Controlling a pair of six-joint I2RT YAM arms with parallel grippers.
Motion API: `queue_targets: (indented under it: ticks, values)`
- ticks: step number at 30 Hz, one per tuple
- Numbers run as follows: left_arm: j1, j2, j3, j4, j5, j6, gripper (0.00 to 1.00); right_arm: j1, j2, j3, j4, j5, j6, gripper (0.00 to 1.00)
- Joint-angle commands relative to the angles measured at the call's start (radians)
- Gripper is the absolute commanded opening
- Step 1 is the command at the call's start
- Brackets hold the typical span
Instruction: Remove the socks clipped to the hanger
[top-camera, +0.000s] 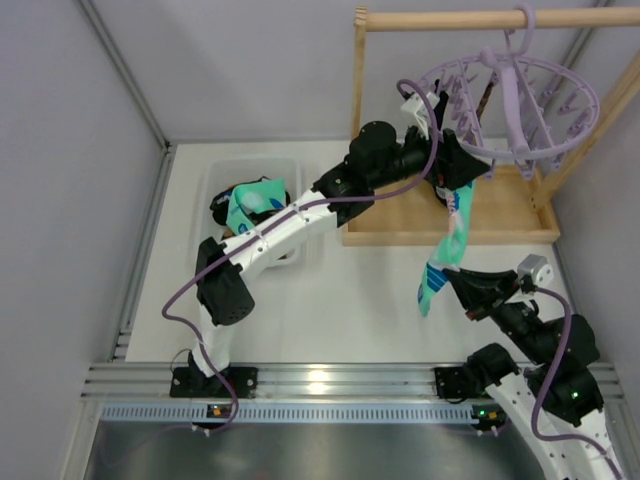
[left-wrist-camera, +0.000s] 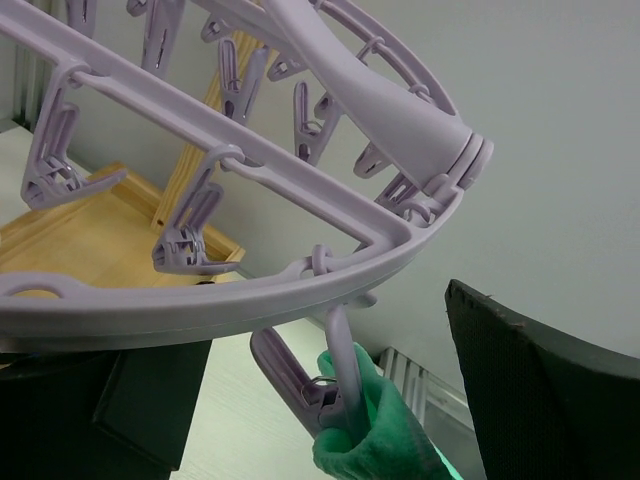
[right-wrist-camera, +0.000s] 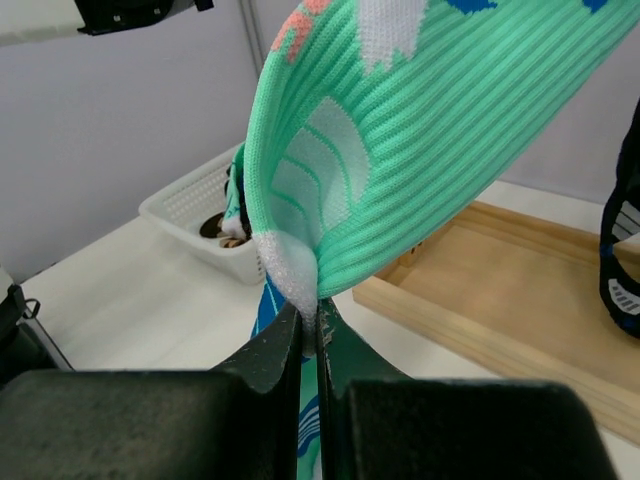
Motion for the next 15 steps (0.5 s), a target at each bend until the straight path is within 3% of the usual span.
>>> queue_targets:
  ticks: [1,5,15]
  values:
    - [0.004,-0.031,0.003,0.077,0.004,-0.027,0.98,-0.002,-0.129,0.079,-0.052,0.065,-0.034,0.0]
    - [0.004,-0.08,-0.072,0.077,-0.015,-0.054,0.98,-0.002,-0.126,0.116,-0.068,0.094,-0.063,0.0]
    - [0.004,-0.097,-0.072,0.075,-0.052,-0.126,0.98,0.0,-0.126,0.152,-0.129,0.107,-0.103,0.0]
